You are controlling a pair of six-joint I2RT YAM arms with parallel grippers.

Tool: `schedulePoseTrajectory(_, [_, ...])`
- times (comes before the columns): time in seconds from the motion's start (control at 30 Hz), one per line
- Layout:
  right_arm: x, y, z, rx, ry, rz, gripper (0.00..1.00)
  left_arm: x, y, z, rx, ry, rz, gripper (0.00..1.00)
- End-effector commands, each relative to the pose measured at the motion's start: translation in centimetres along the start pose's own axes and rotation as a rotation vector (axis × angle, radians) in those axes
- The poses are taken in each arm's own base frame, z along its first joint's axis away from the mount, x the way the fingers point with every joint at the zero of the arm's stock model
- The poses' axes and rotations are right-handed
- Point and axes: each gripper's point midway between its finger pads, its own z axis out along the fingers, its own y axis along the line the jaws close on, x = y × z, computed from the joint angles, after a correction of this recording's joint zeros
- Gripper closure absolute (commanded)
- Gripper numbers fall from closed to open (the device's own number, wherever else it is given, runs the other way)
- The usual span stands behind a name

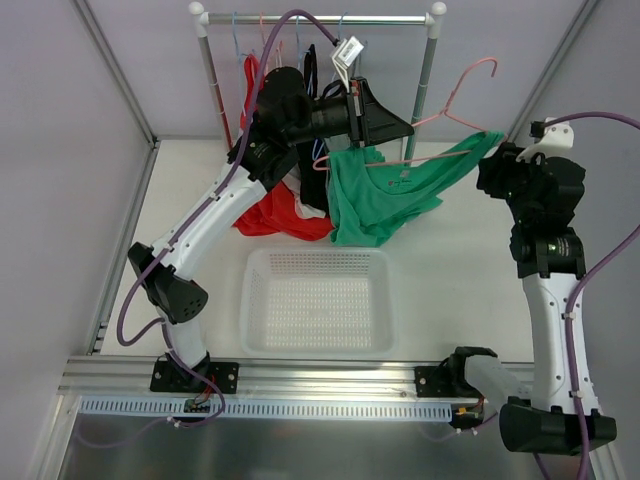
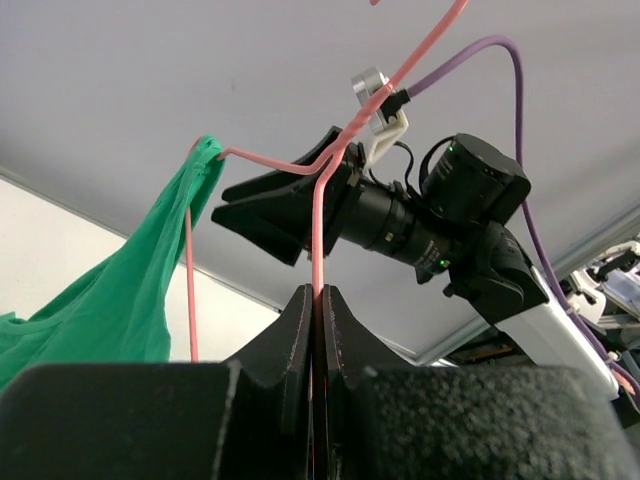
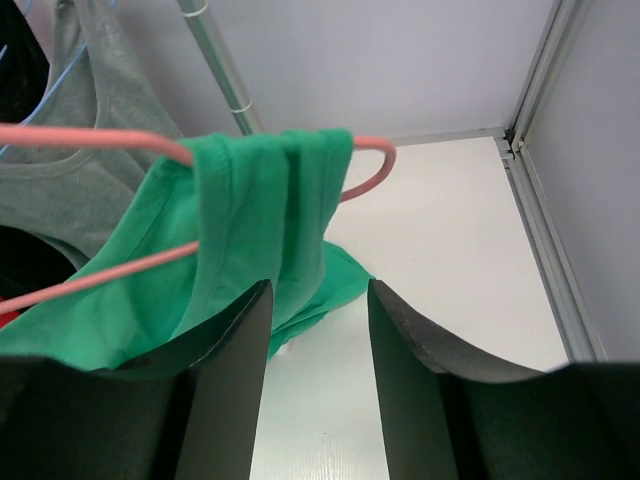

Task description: Remove the tank top from the hanger

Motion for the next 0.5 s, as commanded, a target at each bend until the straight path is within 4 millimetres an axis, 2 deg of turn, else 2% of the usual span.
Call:
schedulePoseTrajectory(0.0, [-1.8, -0.2, 0.9, -0.032, -0.066, 0.017, 0.53, -2.6, -4.5, -0.5, 0.115, -0.052, 0.053, 1.0])
schedulePoseTrajectory(0.13, [-1.8, 1.4, 1.7, -0.154, -0.069, 0.05, 0.53, -2.5, -3.9, -0.5, 0.091, -0.061, 0.047, 1.0])
schedulePoseTrajectory(0.2, [-1.9, 2.4, 1.6, -0.224, -0.068, 0.076, 0.48, -2.5, -3.5, -0.7, 0.06, -0.076, 0.048, 1.0])
schedulePoseTrajectory(0.23, [-1.6, 2.5, 1.6, -0.24, -0.064, 0.089, 0.45, -3.0, -4.1, -1.2, 0.056, -0.092, 0.062, 1.0])
schedulePoseTrajectory(0.27, [-1.9, 2.6, 1.6, -0.248, -0.076, 0.099, 0.44, -2.9, -3.9, -1.4, 0.039, -0.1, 0.07, 1.0])
schedulePoseTrajectory(0.3, [-2.0, 2.7, 1.3, -0.255, -0.081, 0.123, 0.43, -2.6, -2.7, -1.5, -0.006, -0.112, 0.064, 1.0])
schedulePoseTrajectory(0.33, [-2.0, 2.6, 1.1, -0.265, -0.082, 0.132, 0.42, -3.2, -3.5, -2.2, -0.016, -0.136, 0.078, 1.0])
schedulePoseTrajectory(0.37, [-2.2, 2.7, 0.9, -0.281, -0.089, 0.129, 0.42, -3.4, -3.3, -2.6, -0.04, -0.152, 0.094, 1.0])
schedulePoseTrajectory(0.4, [-2.3, 3.0, 0.7, -0.299, -0.085, 0.15, 0.42, -3.0, -2.0, -2.8, -0.097, -0.169, 0.086, 1.0])
schedulePoseTrajectory(0.47, [-2.9, 3.9, 0.2, -0.353, -0.09, 0.163, 0.42, -3.9, -2.7, -4.3, -0.133, -0.214, 0.116, 1.0])
